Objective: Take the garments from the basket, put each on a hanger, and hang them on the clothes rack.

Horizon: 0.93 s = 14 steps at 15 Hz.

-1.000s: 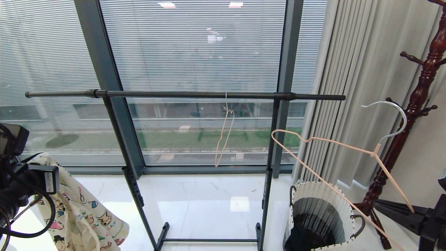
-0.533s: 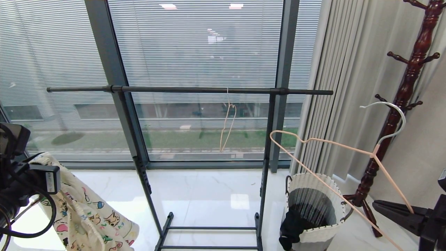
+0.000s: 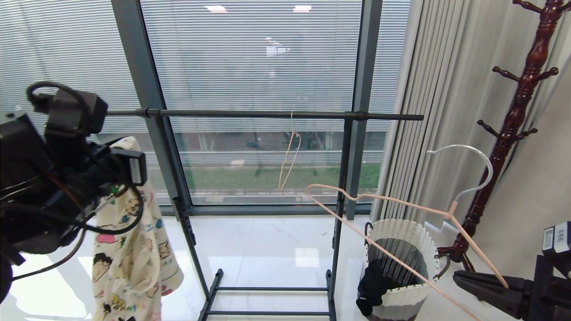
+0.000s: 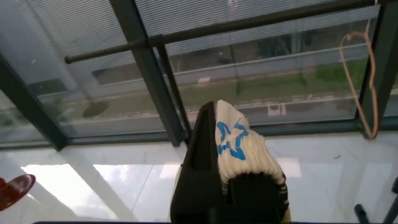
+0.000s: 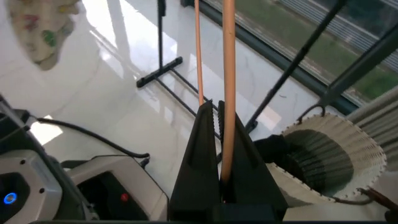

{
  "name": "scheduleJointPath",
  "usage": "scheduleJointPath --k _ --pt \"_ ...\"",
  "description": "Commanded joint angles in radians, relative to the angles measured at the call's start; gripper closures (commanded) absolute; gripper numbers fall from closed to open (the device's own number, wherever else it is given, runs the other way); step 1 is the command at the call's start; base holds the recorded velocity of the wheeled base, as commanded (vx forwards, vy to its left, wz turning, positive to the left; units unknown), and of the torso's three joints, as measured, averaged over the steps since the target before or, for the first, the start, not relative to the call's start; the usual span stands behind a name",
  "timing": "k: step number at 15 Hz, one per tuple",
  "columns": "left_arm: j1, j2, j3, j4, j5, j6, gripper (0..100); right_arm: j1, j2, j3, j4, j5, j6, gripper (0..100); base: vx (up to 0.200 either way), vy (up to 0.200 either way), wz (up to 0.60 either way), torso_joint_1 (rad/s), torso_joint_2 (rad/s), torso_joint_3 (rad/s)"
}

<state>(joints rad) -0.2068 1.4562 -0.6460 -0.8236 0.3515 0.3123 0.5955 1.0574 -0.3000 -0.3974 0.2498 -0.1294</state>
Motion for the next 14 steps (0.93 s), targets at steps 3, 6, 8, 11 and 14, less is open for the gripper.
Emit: scheduleJointPath --k 3,6,8,11,14 --pt "-0.255 0.319 -0.322 0.006 0.135 -0.029 100 0.122 0.065 -0.002 -0.032 0.000 0.002 100 0.000 0.000 0.00 0.000 0.00 0.000" --pt "-0.306 0.342 -0.406 0.153 0.133 -0.033 100 0.127 0.115 -0.001 -0.104 0.000 0.008 100 0.000 0.000 0.00 0.000 0.00 0.000" --pt "-0.313 0.354 -0.454 0.205 0.133 -0.059 100 0.127 0.142 -0.002 -0.135 0.000 0.013 100 0.000 0.000 0.00 0.000 0.00 0.000" --pt "-0.332 0.354 -0.454 0.215 0.133 -0.068 100 0.125 0.187 -0.004 -0.190 -0.001 0.036 100 0.000 0.000 0.00 0.000 0.00 0.000" --pt "-0.367 0.352 -0.454 0.215 0.133 -0.075 100 0.125 0.243 -0.036 -0.247 -0.004 0.065 100 0.000 0.000 0.00 0.000 0.00 0.000"
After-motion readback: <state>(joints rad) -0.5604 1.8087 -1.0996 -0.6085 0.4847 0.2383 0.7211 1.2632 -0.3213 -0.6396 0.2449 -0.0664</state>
